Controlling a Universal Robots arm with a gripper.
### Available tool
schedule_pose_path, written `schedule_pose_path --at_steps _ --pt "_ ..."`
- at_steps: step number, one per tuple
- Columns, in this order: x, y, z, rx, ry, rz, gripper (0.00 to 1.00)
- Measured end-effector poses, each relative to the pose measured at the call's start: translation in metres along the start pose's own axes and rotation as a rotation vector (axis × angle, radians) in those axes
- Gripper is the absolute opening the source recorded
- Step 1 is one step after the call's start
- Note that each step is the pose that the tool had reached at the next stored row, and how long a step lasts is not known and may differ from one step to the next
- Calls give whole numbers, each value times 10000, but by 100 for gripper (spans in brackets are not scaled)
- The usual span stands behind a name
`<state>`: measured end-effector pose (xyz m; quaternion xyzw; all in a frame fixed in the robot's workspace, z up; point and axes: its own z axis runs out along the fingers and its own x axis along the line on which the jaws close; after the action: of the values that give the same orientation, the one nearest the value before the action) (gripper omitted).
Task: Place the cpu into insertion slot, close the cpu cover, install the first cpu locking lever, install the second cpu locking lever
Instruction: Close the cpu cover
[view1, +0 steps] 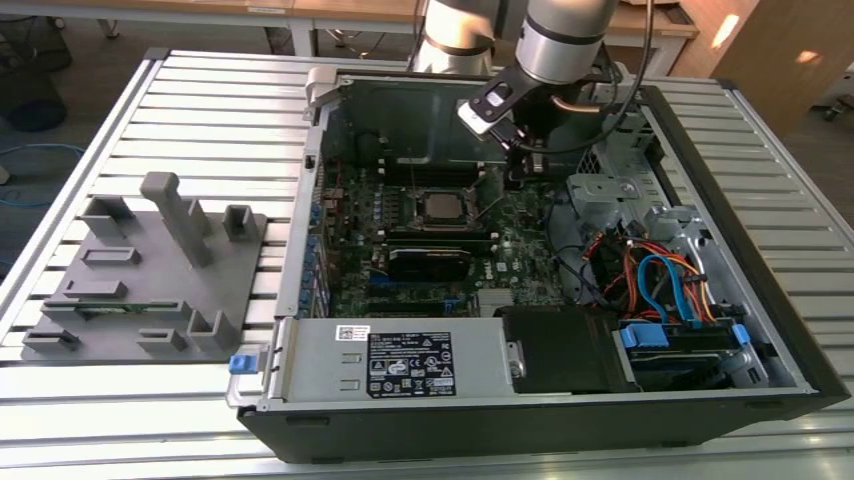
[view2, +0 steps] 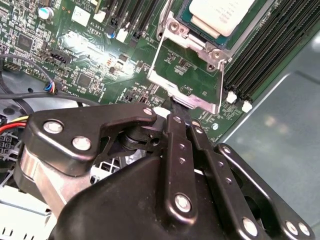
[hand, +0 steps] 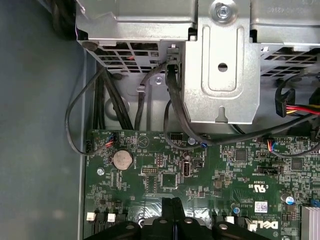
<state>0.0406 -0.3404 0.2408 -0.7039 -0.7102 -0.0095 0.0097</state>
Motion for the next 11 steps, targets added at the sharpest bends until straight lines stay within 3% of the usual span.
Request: schedule_pose_path --at_steps 11 --pt "1 -77 0 0 0 0 10"
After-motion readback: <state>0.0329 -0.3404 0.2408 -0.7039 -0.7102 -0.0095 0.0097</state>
